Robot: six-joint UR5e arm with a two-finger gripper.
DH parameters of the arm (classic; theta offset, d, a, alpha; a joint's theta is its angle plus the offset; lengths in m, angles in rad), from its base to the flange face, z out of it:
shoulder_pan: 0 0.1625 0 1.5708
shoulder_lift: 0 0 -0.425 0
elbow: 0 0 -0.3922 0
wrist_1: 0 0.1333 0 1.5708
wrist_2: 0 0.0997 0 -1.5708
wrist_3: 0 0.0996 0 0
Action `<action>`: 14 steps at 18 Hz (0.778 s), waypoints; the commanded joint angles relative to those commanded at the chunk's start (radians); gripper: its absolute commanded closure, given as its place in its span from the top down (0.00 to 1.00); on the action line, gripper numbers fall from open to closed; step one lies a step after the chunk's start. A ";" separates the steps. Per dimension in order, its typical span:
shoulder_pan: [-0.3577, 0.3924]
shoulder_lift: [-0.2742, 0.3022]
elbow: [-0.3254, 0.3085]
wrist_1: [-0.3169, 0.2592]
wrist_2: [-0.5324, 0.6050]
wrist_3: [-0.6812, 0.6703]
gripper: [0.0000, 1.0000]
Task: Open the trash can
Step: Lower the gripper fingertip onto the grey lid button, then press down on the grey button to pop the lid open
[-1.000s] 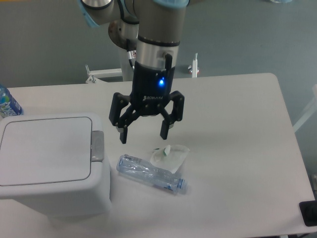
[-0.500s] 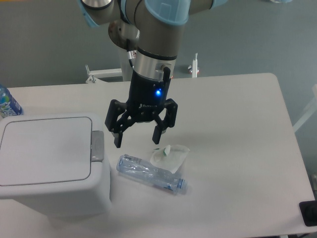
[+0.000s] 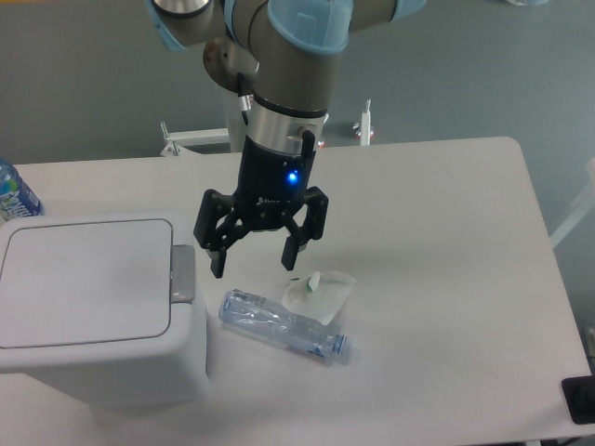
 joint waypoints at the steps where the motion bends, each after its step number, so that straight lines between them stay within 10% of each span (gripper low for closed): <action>1: -0.005 0.000 0.000 0.000 0.000 0.000 1.00; 14: -0.022 -0.014 -0.015 0.008 0.003 0.005 1.00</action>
